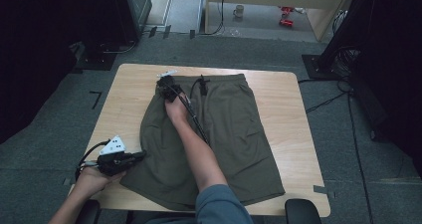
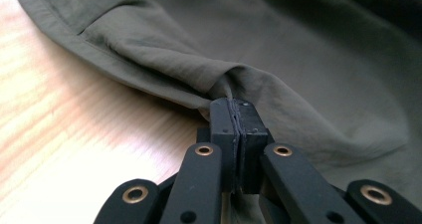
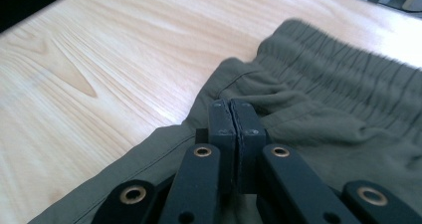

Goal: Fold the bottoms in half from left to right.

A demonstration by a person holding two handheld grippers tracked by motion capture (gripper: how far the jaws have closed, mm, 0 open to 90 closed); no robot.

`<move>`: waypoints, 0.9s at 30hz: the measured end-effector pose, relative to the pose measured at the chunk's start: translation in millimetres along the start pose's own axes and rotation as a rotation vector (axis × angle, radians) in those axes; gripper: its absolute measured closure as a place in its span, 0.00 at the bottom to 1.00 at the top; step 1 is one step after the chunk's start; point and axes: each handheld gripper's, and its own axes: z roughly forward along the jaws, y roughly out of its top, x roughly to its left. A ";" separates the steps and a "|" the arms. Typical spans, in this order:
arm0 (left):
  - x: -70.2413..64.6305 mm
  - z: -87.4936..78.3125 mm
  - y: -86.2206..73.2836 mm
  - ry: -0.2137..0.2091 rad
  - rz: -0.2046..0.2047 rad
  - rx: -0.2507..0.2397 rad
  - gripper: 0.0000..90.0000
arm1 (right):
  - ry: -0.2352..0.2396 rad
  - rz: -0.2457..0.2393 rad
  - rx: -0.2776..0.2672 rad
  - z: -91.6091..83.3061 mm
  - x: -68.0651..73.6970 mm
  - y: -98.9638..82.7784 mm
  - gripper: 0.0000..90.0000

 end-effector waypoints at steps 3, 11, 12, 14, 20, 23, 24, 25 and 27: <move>-5.0 -4.7 9.4 -0.020 -0.001 -0.020 1.00 | 0.006 -0.007 -0.006 -7.2 -1.3 4.6 0.99; -20.3 -7.3 36.8 -0.069 0.023 -0.033 1.00 | 0.018 -0.037 -0.004 -42.8 -18.4 19.8 0.99; -20.3 -7.3 36.8 -0.069 0.023 -0.033 1.00 | 0.018 -0.037 -0.004 -42.8 -18.4 19.8 0.99; -26.7 -7.1 49.0 -0.091 0.026 -0.039 1.00 | 0.026 -0.029 -0.007 -53.6 -25.5 22.4 0.99; -41.5 -2.2 72.2 -0.124 0.065 -0.046 1.00 | 0.048 -0.003 -0.021 -74.8 -42.2 24.9 0.99; -47.6 1.5 80.4 -0.134 0.083 -0.044 1.00 | 0.051 0.014 -0.028 -87.1 -52.6 24.2 0.99; -50.2 3.3 83.8 -0.138 0.092 -0.046 1.00 | 0.051 0.014 -0.028 -87.1 -52.6 24.2 0.99; -54.9 7.1 90.2 -0.152 0.106 -0.047 0.99 | 0.053 0.027 -0.033 -97.1 -61.6 22.8 0.99; -58.7 11.7 95.0 -0.162 0.114 -0.046 0.99 | 0.056 0.031 -0.034 -104.1 -69.0 20.8 0.99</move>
